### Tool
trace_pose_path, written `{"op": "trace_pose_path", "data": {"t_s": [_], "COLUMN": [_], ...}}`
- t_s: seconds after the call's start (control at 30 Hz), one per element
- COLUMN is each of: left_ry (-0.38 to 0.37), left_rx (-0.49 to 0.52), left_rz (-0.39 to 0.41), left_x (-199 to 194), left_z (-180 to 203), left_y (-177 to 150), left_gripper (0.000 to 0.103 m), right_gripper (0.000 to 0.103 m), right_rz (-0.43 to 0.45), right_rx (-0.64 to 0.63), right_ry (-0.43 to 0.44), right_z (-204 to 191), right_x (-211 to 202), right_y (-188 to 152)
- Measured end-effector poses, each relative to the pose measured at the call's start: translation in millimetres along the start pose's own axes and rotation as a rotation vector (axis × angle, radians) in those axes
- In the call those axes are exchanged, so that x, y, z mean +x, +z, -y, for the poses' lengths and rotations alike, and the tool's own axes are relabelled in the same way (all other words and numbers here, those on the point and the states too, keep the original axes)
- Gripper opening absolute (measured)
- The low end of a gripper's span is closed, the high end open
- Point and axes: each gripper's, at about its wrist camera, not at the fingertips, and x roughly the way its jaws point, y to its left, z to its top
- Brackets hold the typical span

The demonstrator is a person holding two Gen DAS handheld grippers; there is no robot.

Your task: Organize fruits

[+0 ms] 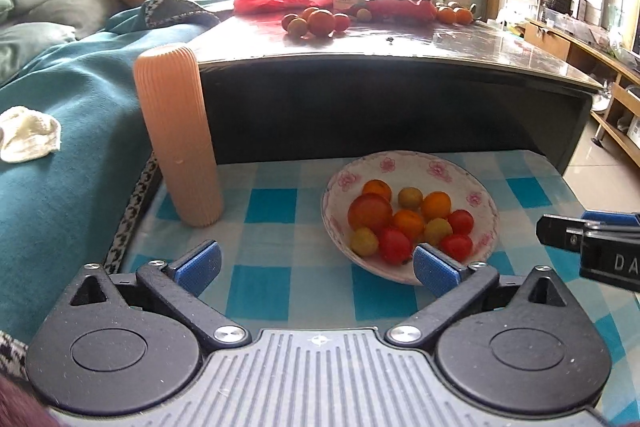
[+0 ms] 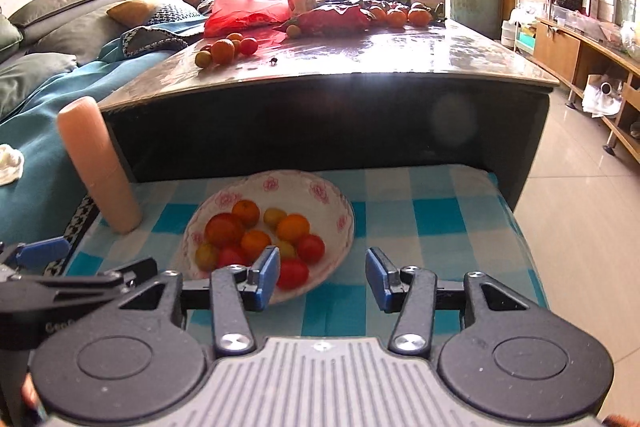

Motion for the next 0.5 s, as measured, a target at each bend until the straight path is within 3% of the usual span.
{"op": "trace_pose_path", "data": {"t_s": [0.17, 0.5], "left_ry": [0.023, 0.001], "left_rx": [0.051, 0.049], "left_rz": [-0.018, -0.018], "left_x": [-17, -46], "left_z": [9, 6], "left_y": [-10, -33], "left_gripper": [0.103, 0.103], "right_gripper": [0.062, 0.067], "right_rz": [0.003, -0.007], "right_rx": [0.006, 0.022], "right_ry": [0.000, 0.016], "right_z": [0, -2], "right_x": [-19, -57], "right_y": [-12, -40]}}
